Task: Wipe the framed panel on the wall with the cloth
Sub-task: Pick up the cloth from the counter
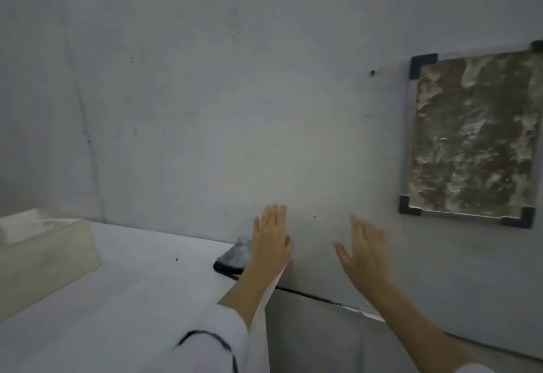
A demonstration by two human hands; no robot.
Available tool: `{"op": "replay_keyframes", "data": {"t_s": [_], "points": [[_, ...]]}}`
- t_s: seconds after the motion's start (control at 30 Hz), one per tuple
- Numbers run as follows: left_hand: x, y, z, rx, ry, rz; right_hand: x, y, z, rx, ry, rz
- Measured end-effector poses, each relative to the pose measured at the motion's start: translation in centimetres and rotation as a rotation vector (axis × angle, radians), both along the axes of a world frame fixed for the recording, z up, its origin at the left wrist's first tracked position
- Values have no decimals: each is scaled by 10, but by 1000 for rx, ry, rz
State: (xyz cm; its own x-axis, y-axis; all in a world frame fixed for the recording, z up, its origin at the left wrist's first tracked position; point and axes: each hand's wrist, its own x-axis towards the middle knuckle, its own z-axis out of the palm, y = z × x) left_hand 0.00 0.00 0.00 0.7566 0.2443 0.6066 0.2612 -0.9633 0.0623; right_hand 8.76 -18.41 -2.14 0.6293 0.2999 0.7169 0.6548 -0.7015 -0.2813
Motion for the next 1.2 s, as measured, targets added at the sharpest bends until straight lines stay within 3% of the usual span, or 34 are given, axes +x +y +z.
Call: {"op": "replay_keyframes", "data": {"t_s": [0.13, 0.27, 0.5, 0.7, 1.03, 1.2], "points": [[-7, 66, -13, -171, 94, 209, -7, 64, -15, -172, 135, 143], [-4, 107, -29, -369, 228, 255, -7, 119, -17, -338, 227, 144], [10, 140, -46, -501, 232, 365, -5, 174, -37, -303, 287, 150], [19, 142, -44, -722, 97, 377, 3, 180, -46, -271, 338, 179], [10, 85, 18, -935, 92, 83, -2, 118, -27, -66, 576, 290], [12, 18, 54, -912, 150, -153, -6, 60, 4, 107, 602, 355]]}}
